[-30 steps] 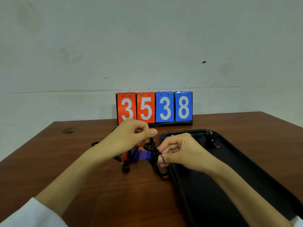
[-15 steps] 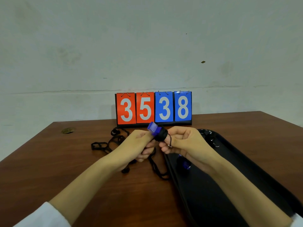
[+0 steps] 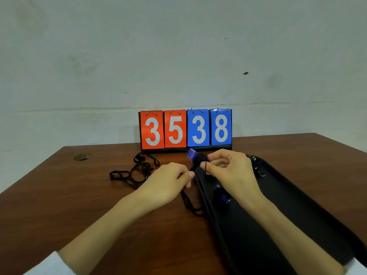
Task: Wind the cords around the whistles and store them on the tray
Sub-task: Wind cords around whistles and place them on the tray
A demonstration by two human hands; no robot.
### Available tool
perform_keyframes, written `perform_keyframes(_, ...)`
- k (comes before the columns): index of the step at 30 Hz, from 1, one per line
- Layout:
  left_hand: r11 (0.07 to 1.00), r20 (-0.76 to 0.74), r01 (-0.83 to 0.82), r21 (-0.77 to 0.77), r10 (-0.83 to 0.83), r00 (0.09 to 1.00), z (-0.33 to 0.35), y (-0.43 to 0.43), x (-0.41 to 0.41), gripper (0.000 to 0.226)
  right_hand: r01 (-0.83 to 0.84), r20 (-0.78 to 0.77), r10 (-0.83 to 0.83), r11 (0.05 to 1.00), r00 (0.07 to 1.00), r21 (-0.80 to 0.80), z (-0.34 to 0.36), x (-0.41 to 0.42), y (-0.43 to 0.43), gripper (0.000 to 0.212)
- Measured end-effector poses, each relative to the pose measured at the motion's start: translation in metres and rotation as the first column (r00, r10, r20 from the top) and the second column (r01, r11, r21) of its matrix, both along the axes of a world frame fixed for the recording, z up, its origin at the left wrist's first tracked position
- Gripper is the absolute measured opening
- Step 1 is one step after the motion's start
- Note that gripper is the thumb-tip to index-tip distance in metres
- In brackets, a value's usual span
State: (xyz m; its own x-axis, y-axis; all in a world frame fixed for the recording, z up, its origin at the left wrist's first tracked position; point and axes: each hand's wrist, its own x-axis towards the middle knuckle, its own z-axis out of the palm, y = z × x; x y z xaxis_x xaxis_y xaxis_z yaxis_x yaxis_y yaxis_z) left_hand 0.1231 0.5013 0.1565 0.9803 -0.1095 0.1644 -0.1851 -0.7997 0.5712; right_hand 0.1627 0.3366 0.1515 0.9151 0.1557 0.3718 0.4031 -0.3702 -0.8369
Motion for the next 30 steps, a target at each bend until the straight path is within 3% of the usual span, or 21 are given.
perform_keyframes(3, 0.982, 0.110, -0.070, 0.173, 0.052, 0.993, 0.006, 0.002, -0.002, 0.023, 0.047, 0.110, -0.032, 0.990, 0.993, -0.135, -0.004, -0.002, 0.002, 0.016)
perform_keyframes(7, 0.975, 0.246, -0.152, 0.162, 0.109, 0.963, 0.011, 0.006, -0.002, 0.020, 0.077, 0.207, -0.033, 0.975, 0.978, -0.208, -0.007, -0.003, 0.004, 0.017)
perform_keyframes(10, 0.974, 0.242, -0.117, 0.195, 0.068, 0.968, 0.013, 0.004, -0.003, 0.022, 0.092, 0.244, -0.033, 0.967, 0.969, -0.236, -0.008, -0.003, 0.004, 0.017)
perform_keyframes(14, 0.922, 0.183, 0.002, 0.386, -0.079, 0.980, 0.015, -0.003, -0.010, 0.025, 0.103, 0.270, -0.020, 0.949, 0.963, -0.297, -0.010, -0.003, 0.005, 0.017)
perform_keyframes(17, 0.919, 0.231, -0.012, 0.394, -0.086, 0.969, 0.018, -0.003, -0.011, 0.024, 0.108, 0.315, -0.004, 0.943, 0.949, -0.315, -0.010, -0.003, 0.005, 0.018)
perform_keyframes(20, 0.952, 0.341, -0.063, 0.300, -0.045, 0.939, 0.018, 0.000, -0.010, 0.022, 0.092, 0.364, 0.037, 0.939, 0.931, -0.332, -0.009, -0.005, 0.005, 0.019)
perform_keyframes(24, 0.993, 0.402, -0.004, 0.121, -0.045, 0.915, 0.017, 0.000, -0.009, 0.016, 0.069, 0.431, 0.091, 0.938, 0.898, -0.341, -0.010, -0.007, 0.006, 0.022)
perform_keyframes(27, 0.997, 0.426, 0.023, -0.071, 0.009, 0.905, 0.013, 0.000, -0.008, 0.017, 0.089, 0.528, 0.092, 0.947, 0.844, -0.308, -0.011, -0.006, 0.005, 0.021)
perform_keyframes(30, 0.951, 0.379, 0.019, -0.307, 0.104, 0.920, 0.008, -0.003, -0.007, 0.032, 0.104, 0.583, 0.102, 0.945, 0.806, -0.310, -0.013, -0.005, 0.005, 0.022)
